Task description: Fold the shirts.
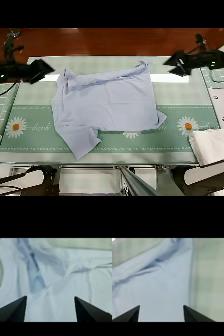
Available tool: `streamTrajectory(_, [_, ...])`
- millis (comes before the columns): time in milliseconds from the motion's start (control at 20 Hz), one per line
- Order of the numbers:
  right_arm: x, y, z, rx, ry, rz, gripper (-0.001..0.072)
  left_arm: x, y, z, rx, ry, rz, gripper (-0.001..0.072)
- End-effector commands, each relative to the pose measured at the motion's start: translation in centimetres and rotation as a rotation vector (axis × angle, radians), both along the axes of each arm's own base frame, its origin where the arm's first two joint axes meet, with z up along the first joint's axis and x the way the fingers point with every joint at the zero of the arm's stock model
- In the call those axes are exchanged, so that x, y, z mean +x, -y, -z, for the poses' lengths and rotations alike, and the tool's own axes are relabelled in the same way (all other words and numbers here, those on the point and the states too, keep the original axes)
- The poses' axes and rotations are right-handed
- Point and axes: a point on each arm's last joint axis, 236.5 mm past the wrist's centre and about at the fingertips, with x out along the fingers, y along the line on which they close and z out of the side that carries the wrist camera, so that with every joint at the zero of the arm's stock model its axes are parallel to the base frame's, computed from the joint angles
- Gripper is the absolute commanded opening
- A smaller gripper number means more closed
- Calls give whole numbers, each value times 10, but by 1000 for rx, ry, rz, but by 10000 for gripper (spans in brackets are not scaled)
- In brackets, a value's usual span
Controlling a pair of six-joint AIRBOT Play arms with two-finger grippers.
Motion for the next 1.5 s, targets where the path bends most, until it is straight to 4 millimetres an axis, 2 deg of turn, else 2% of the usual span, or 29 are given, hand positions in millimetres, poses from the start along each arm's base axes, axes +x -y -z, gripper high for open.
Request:
streamTrajectory(0, [-79, 84, 11, -250, -108, 143, 628, -103, -15, 47, -135, -365, 14, 701])
streamTrajectory(50, [-93, 85, 15, -223, -83, 233, 628, -126, -20, 67, -144, -428, -34, 701])
streamTrajectory(150, [-128, 65, 28, -154, -51, 289, 628, -158, -23, 99, -201, -476, -158, 701])
streamTrajectory(250, [-162, 36, 45, -101, -49, 277, 628, -169, -9, 112, -303, -448, -218, 701])
streamTrajectory(400, [-188, 4, 57, -10, -54, 273, 628, -187, 4, 131, -337, -472, -227, 701])
streamTrajectory(600, [-197, -5, 62, 13, -74, 264, 628, -189, 12, 141, -321, -476, -222, 700])
streamTrajectory(850, [-191, 2, 61, 18, -63, 304, 628, -168, 49, 144, -298, -402, -158, 692])
streamTrajectory(900, [-191, 10, 61, 16, -62, 336, 628, -169, 54, 144, -287, -397, -128, 480])
streamTrajectory(950, [-191, 19, 61, 15, -63, 367, 628, -170, 57, 144, -278, -385, -95, 19])
streamTrajectory(1050, [-202, 39, 71, -32, -109, 408, 628, -171, 57, 140, -284, -375, -66, 26])
streamTrajectory(1150, [-222, 44, 85, -79, -201, 390, 628, -167, 55, 135, -287, -363, -59, 26])
streamTrajectory(1300, [-231, 27, 102, -26, -289, 347, 628, -164, 54, 133, -286, -354, -60, 26])
streamTrajectory(1450, [-216, -6, 113, 44, -298, 282, 628, -164, 55, 132, -288, -355, -58, 26])
